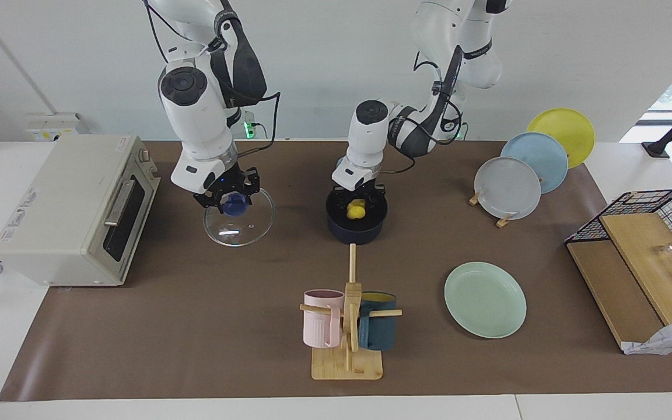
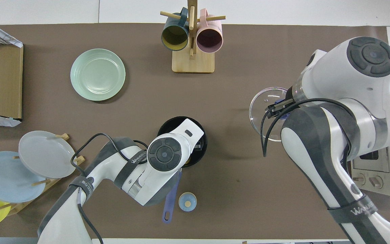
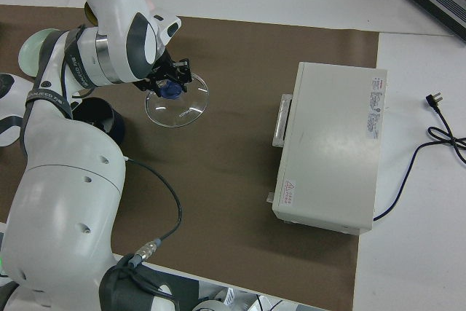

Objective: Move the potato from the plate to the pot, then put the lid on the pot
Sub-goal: 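Release the potato into the saucepan and withdraw the left gripper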

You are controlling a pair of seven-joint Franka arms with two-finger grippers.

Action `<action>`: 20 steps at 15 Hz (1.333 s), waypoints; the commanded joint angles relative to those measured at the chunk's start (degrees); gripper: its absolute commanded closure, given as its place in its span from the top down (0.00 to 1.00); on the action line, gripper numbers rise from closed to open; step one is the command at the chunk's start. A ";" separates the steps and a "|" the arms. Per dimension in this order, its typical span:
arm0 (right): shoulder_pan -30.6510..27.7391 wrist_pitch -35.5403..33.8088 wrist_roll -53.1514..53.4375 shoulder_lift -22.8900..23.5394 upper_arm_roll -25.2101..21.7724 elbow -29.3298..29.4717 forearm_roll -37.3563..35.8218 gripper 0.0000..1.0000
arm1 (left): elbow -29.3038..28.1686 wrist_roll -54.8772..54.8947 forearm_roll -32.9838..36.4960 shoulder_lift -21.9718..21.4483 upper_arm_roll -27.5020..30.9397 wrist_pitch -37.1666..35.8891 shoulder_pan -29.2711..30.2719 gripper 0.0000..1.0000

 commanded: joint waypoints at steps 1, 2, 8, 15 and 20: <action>0.51 -1.24 4.49 0.49 0.19 1.43 1.90 0.00 | -0.60 -0.80 1.33 -1.03 1.00 0.52 -1.14 1.00; 0.51 -1.15 4.49 0.49 0.19 1.61 2.60 0.00 | -0.16 -0.54 1.33 -1.73 1.00 -0.96 -0.88 1.00; 1.56 -0.36 5.02 0.31 0.36 1.08 2.60 0.00 | 12.12 6.39 0.98 -8.58 1.53 -21.77 5.96 1.00; 18.32 1.23 26.85 4.33 0.36 7.03 -1.60 0.00 | 24.88 30.88 -2.10 -14.83 1.88 -44.55 26.86 1.00; 27.22 4.19 39.28 9.01 0.36 9.96 -5.65 0.00 | 24.98 45.07 -2.10 -16.77 1.71 -48.96 36.29 1.00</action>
